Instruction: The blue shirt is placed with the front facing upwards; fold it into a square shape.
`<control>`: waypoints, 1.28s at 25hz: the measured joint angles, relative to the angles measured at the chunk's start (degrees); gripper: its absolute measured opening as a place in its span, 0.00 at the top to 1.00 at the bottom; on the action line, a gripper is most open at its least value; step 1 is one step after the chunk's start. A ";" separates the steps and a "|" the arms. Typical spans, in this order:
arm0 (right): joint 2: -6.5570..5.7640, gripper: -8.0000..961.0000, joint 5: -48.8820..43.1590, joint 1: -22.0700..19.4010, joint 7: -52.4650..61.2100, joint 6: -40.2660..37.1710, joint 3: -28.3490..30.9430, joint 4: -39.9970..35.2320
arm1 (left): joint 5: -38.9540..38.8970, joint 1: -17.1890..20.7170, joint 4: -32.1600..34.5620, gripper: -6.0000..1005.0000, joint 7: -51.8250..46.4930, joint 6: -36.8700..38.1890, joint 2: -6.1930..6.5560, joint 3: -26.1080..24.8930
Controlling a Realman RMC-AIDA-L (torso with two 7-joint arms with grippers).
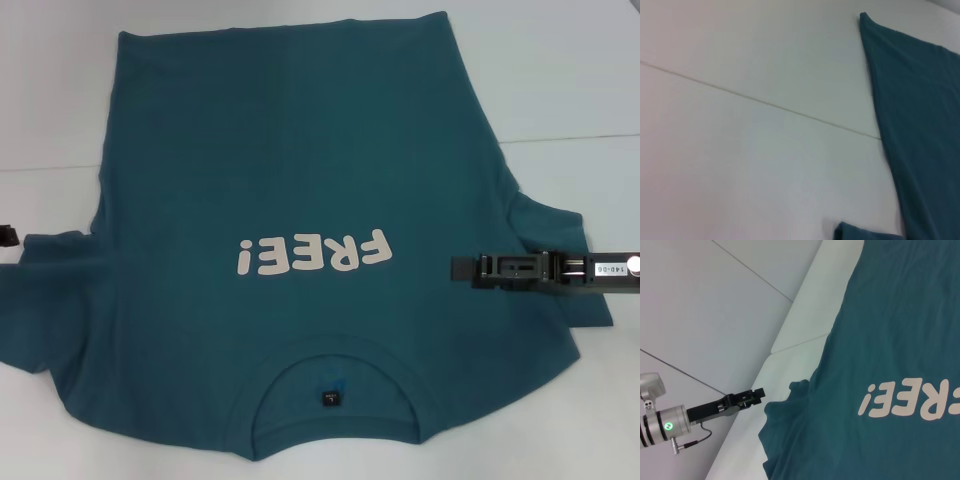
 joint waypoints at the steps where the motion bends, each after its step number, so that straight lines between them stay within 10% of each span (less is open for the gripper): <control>1: 0.01 0.15 -0.01 0.00 0.00 0.00 0.00 0.02 | 0.28 -0.19 -0.45 0.37 0.27 -0.74 0.00 0.62; 7: 0.09 0.15 -0.09 0.06 0.15 0.00 0.00 0.05 | 1.50 -1.22 -2.54 0.15 1.27 -2.89 0.09 1.11; 32: 0.06 0.15 -0.10 0.06 0.30 0.44 0.00 0.03 | 5.48 -2.68 -6.71 0.07 2.24 -3.80 0.52 1.26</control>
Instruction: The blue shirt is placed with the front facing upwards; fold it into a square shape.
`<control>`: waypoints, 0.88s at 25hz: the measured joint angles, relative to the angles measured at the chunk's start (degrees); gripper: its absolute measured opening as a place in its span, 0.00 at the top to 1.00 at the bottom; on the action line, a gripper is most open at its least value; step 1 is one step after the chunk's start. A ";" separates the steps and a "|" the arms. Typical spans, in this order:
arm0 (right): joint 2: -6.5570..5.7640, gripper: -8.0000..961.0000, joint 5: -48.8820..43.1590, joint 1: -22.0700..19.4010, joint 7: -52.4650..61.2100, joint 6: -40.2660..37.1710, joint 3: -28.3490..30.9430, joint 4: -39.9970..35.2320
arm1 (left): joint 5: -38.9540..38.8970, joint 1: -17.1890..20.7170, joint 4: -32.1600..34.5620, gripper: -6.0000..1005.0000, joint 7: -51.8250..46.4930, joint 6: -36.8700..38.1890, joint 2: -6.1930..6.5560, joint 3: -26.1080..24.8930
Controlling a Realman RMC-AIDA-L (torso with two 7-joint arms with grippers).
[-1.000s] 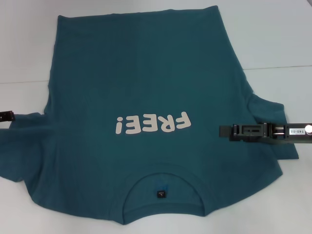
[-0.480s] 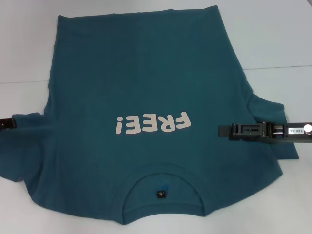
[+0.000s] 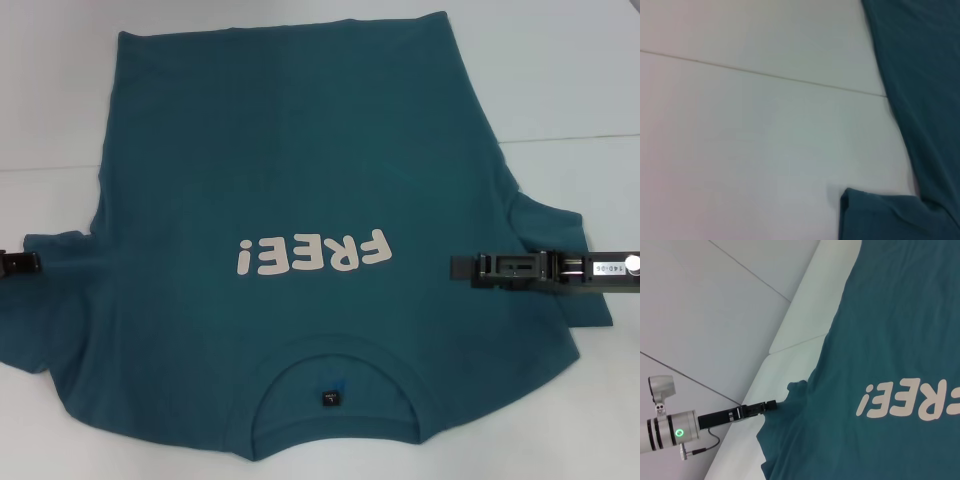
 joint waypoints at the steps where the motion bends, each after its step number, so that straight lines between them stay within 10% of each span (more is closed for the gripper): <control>1: 0.00 0.15 0.00 0.00 0.00 0.00 0.00 0.00 | 0.02 0.00 -0.01 0.07 0.15 0.12 0.00 0.13; 22: -0.04 0.15 0.20 -0.09 0.05 -0.01 0.00 0.00 | 0.17 -0.07 1.25 0.16 -0.02 2.49 -0.61 2.29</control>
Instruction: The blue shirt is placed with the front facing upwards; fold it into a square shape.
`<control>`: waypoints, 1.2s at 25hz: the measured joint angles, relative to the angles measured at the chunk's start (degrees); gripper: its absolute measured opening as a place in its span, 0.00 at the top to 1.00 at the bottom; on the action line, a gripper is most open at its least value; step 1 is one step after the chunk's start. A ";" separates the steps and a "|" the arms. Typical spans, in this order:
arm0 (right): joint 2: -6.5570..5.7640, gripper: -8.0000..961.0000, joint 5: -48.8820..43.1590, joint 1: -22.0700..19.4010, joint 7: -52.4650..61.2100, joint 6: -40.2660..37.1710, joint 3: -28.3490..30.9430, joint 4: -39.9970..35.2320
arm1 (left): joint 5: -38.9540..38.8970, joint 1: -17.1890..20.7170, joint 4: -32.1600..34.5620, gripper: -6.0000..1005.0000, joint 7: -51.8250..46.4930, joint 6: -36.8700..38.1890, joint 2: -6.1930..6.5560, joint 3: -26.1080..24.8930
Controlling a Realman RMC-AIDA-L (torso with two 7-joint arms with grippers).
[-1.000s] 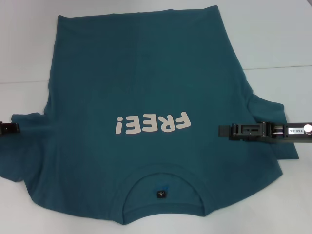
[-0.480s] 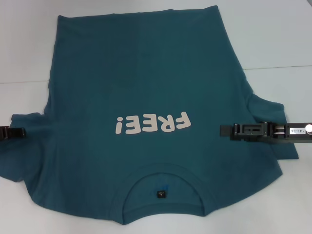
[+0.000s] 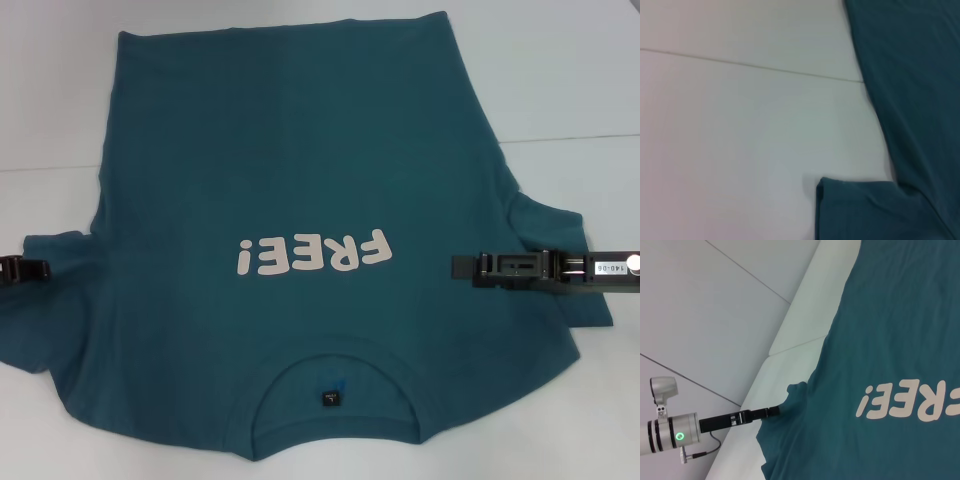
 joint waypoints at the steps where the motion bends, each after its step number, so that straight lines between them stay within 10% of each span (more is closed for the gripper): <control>1: -0.01 0.15 0.00 0.00 0.00 0.00 0.00 0.00 | 0.05 -0.02 0.04 0.24 0.01 0.04 0.00 0.21; 12: -0.12 0.15 -0.01 -0.05 0.00 -0.02 0.00 0.00 | 0.15 0.05 0.17 0.70 0.03 0.11 -0.01 0.50; 30: -0.11 0.15 -0.01 0.24 0.00 -0.09 0.69 0.00 | 0.13 0.92 4.67 0.99 -1.70 1.43 -0.42 0.43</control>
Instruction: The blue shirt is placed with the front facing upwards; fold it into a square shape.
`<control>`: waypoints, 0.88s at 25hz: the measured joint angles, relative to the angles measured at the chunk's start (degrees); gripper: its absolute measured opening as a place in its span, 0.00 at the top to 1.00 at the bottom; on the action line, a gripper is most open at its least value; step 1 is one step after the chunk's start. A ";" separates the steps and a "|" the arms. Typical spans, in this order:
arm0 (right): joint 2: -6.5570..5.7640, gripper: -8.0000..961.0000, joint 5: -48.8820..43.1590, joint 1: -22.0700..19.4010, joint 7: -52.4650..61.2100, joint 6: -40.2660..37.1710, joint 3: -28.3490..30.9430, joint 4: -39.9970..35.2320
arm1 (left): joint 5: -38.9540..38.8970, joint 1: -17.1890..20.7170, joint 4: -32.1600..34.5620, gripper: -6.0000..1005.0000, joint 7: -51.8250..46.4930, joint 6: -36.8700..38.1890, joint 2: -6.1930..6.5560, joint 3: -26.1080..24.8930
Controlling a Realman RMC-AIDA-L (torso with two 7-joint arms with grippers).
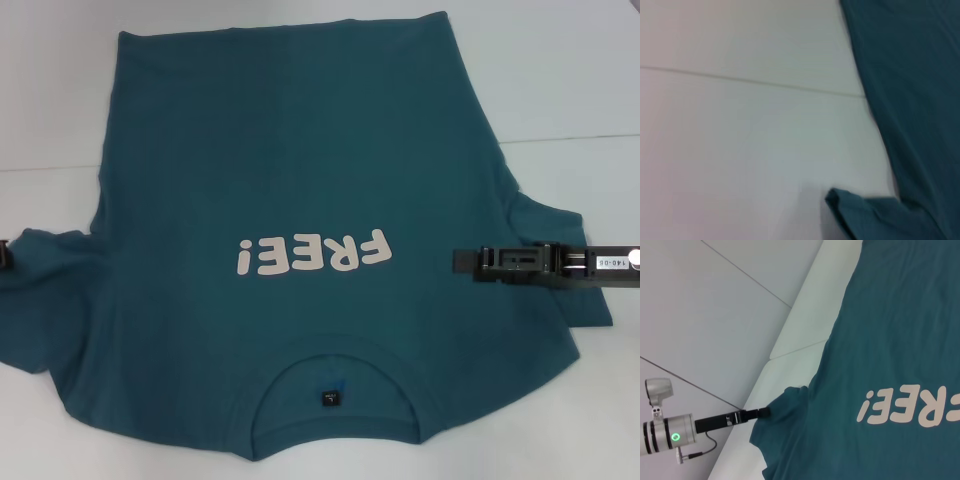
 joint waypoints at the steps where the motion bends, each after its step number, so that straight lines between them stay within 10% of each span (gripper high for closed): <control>1: 0.00 0.15 0.00 -0.04 0.00 0.01 0.02 0.00 | 0.01 0.14 0.80 0.99 -0.61 0.00 -0.16 0.02; 22: 0.35 0.15 -0.01 -0.27 -0.44 0.09 0.01 0.00 | 4.24 -2.83 12.34 0.99 -18.24 13.90 -2.45 11.49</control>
